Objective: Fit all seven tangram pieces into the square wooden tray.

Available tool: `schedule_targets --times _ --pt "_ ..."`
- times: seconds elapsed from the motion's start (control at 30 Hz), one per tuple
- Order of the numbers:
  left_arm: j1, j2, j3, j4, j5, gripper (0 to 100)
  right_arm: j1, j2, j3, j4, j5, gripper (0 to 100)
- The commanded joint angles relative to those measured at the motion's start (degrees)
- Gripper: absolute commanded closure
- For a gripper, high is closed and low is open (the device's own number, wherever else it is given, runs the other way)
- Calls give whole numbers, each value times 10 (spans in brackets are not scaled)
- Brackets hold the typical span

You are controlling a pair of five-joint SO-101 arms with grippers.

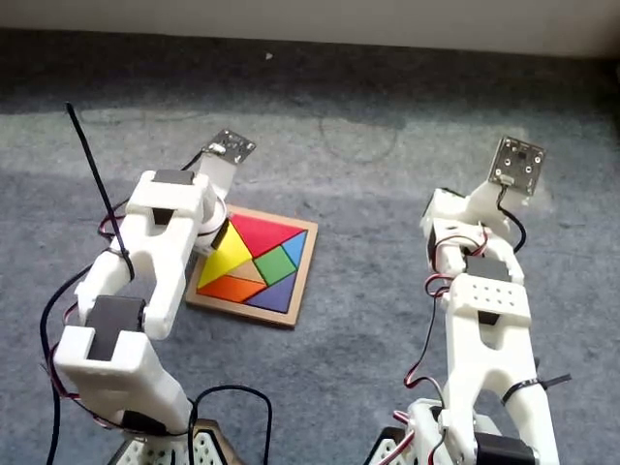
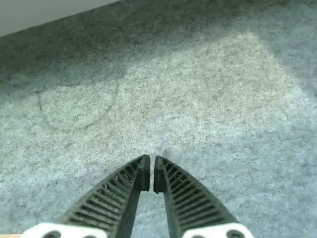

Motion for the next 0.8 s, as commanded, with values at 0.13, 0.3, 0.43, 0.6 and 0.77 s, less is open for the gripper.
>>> schedule_targets --times 0.13,0.3,0.43,0.6,0.77 --pt "-33 -119 22 28 84 950 -5 -20 -2 -14 7 967" --pt "-38 -118 66 50 88 949 -5 -20 -2 -14 7 967" --pt "-37 -100 90 48 87 950 -5 -20 -2 -14 7 967" --pt "22 -91 113 49 89 950 -6 -20 -2 -13 7 967" --pt "66 -106 117 52 91 950 -6 -20 -2 -13 7 967"
